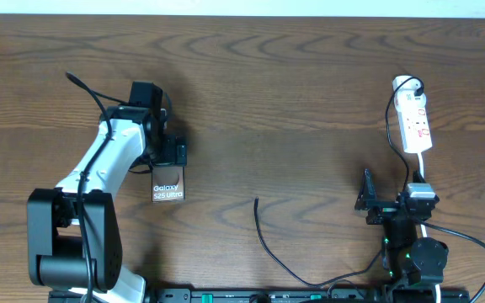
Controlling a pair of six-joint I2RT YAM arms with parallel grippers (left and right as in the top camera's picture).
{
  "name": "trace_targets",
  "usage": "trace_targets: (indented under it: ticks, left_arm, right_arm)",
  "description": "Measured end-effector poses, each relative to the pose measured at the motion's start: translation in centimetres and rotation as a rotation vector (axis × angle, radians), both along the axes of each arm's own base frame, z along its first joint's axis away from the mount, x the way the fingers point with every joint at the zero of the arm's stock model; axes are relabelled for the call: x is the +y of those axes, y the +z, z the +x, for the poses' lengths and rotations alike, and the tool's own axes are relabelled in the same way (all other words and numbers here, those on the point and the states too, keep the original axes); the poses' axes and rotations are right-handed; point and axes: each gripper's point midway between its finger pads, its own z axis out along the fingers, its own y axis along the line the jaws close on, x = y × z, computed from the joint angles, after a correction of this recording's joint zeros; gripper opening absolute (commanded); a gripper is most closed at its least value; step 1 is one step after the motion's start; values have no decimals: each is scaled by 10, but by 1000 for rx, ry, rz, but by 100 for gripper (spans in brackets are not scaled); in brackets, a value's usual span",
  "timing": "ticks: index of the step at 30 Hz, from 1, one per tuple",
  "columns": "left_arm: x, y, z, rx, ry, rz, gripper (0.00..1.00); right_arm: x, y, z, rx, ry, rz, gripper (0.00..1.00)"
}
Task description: Plug charger to phone and switch on socket
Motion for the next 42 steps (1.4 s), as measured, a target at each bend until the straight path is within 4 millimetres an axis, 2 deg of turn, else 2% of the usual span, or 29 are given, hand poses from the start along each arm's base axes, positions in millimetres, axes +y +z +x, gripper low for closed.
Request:
trace_targets:
  ticks: [11,18,33,42]
  left_arm:
    - [-5,-2,1,-7,-3,-31,99]
    - [-5,-16,-13,26,-3,-32,99]
    - [-5,-16,-9,9,-4,-34,99]
    - [-18,-16,-6,-4,-33,-61,99]
  right_arm:
    - [0,0,0,0,0,0,99]
    - [0,0,0,0,0,0,99]
    - [0,0,0,0,0,0,99]
    - [0,0,0,0,0,0,99]
